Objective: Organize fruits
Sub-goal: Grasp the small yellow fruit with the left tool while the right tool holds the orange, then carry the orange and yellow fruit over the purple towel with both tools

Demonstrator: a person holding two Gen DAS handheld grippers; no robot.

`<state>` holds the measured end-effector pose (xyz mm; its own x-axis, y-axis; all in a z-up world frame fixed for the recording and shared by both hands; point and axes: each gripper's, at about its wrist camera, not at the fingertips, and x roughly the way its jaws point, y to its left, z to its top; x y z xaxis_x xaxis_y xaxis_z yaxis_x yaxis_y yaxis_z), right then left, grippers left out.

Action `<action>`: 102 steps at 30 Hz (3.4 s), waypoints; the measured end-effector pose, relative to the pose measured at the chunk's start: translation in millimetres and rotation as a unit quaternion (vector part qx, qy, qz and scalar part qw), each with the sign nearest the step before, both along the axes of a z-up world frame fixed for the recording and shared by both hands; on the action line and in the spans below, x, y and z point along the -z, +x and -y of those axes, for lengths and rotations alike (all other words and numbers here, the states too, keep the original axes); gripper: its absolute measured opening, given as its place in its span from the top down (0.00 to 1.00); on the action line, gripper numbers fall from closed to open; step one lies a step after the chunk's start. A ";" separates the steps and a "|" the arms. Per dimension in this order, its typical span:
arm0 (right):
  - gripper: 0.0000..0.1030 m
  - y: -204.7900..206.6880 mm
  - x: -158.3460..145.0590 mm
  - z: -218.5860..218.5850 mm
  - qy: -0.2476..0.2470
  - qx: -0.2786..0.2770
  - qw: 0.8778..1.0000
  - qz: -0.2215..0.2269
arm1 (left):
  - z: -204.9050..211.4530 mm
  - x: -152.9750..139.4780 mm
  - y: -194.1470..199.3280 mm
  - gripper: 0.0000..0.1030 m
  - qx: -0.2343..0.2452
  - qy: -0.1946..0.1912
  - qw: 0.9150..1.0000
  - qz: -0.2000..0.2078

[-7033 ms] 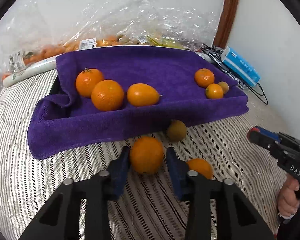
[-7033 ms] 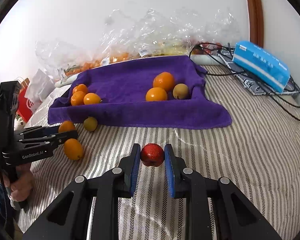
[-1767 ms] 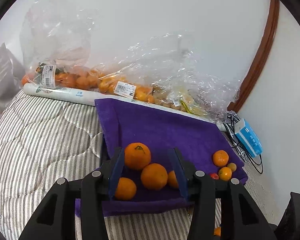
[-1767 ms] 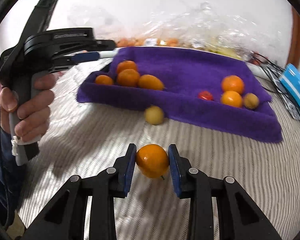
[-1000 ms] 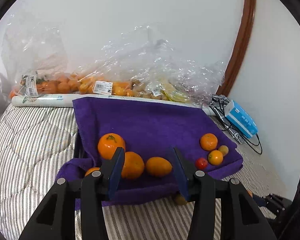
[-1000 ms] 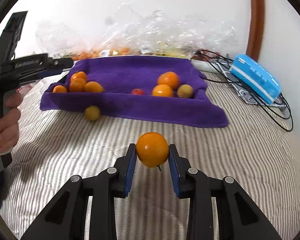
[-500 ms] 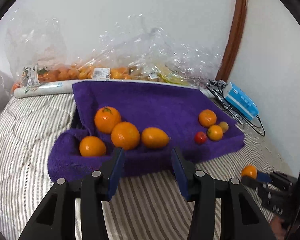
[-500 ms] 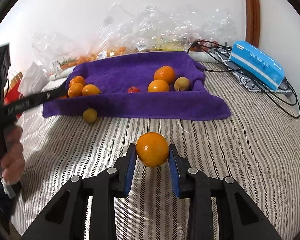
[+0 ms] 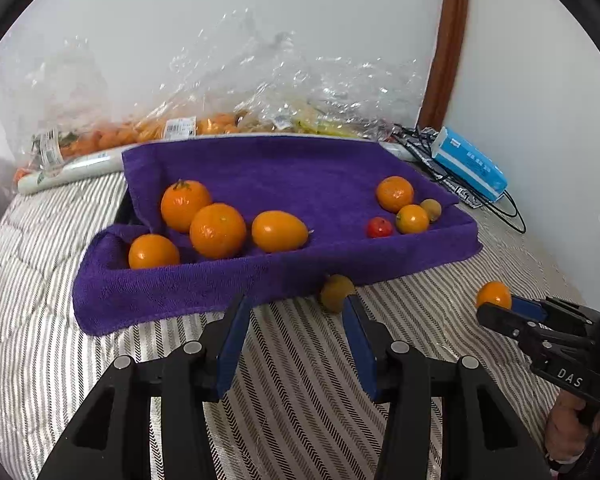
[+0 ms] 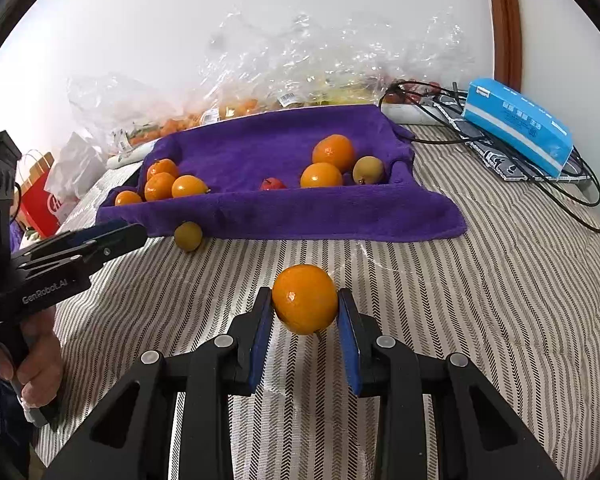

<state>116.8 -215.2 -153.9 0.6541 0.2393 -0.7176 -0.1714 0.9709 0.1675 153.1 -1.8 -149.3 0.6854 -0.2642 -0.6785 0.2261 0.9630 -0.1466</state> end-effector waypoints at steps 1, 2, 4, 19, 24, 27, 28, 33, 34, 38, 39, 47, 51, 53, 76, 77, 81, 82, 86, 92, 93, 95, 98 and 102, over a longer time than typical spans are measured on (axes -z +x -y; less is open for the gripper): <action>0.69 -0.1 0.0 1.4 0.004 0.001 1.000 0.000 | 0.3 0.4 0.4 0.56 -0.002 0.001 1.000 -0.002; 0.69 -0.1 0.0 2.6 0.007 0.002 1.000 0.001 | 0.6 0.2 0.0 0.56 -0.002 0.003 1.000 -0.001; 0.69 -0.2 0.1 3.5 0.010 0.004 1.000 0.000 | 0.6 0.8 0.8 0.56 -0.003 0.005 1.000 0.000; 0.69 -4.2 -2.7 12.6 0.044 0.006 0.999 0.013 | 32.7 11.2 16.0 0.56 0.009 0.011 0.999 -0.043; 0.69 -3.9 -3.1 20.6 0.054 0.024 0.998 0.016 | 46.0 16.8 29.4 0.56 -0.002 0.009 0.998 -0.064; 0.69 -3.4 -3.0 21.6 0.055 0.025 0.998 0.016 | 53.7 18.7 30.1 0.59 -0.008 0.019 0.998 -0.064; 0.69 -3.2 -2.9 21.2 0.055 0.025 0.998 0.015 | 55.7 19.0 28.9 0.69 -0.007 0.023 0.998 -0.063; 0.69 -2.2 -2.7 20.0 0.055 0.020 0.998 0.014 | 41.2 18.7 24.8 0.78 -0.004 -0.032 0.998 -0.060; 0.69 -2.5 -2.4 20.0 0.055 0.020 0.998 0.015 | 37.0 18.5 24.1 0.78 -0.007 -0.044 0.997 -0.058; 0.69 -3.1 -2.6 20.8 0.055 0.021 0.998 0.017 | 35.4 20.3 27.3 0.78 -0.015 -0.047 0.997 -0.065; 0.69 -3.3 -2.5 20.9 0.055 0.022 0.998 0.018 | 36.1 19.1 27.6 0.78 -0.015 -0.048 0.997 -0.061; 0.69 -4.0 -4.4 18.9 0.054 0.015 0.998 0.023 | 36.9 9.1 16.5 0.78 -0.008 -0.050 0.998 -0.028; 0.69 -5.5 -5.2 20.3 0.055 0.017 0.998 0.028 | 37.0 5.0 11.4 0.78 -0.007 -0.049 0.999 -0.019; 0.69 -6.7 -5.7 21.4 0.057 0.020 0.998 0.030 | 33.5 1.6 6.2 0.78 -0.010 -0.051 0.999 -0.013; 0.69 3.9 -76.8 5.7 0.040 -0.004 0.993 0.109 | -30.6 -54.5 -6.4 0.78 -0.063 -0.054 0.996 0.036; 0.69 6.2 -81.3 2.6 0.036 -0.007 0.993 0.114 | -33.9 -58.8 -4.4 0.78 -0.069 -0.049 0.996 0.038; 0.69 14.1 -90.3 -6.8 0.029 -0.016 0.992 0.124 | -43.5 -71.5 2.9 0.78 -0.079 -0.053 0.994 0.046; 0.69 16.2 -91.6 -9.0 0.027 -0.019 0.992 0.125 | -45.4 -73.5 5.0 0.78 -0.081 -0.055 0.994 0.047; 0.69 27.3 -92.3 -16.4 0.021 -0.025 0.992 0.121 | -49.8 -77.1 13.8 0.78 -0.086 -0.058 0.994 0.046; 0.69 41.7 -94.1 -27.0 0.011 -0.036 0.992 0.122 | -51.5 -77.9 23.6 0.78 -0.091 -0.055 0.993 0.046; 0.69 44.1 -95.0 -28.8 0.009 -0.039 0.992 0.124 | -52.0 -77.5 24.9 0.78 -0.091 -0.054 0.993 0.046; 0.69 48.4 -96.0 -31.9 0.009 -0.044 0.991 0.126 | -52.9 -77.4 30.0 0.78 -0.093 -0.054 0.993 0.045; 0.69 55.7 -95.5 -37.2 0.004 -0.051 0.990 0.130 | -53.8 -76.8 37.2 0.78 -0.096 -0.056 0.993 0.042; 0.69 66.4 -91.8 -41.1 0.003 -0.057 0.990 0.130 | -52.9 -75.5 47.7 0.78 -0.100 -0.054 0.993 0.037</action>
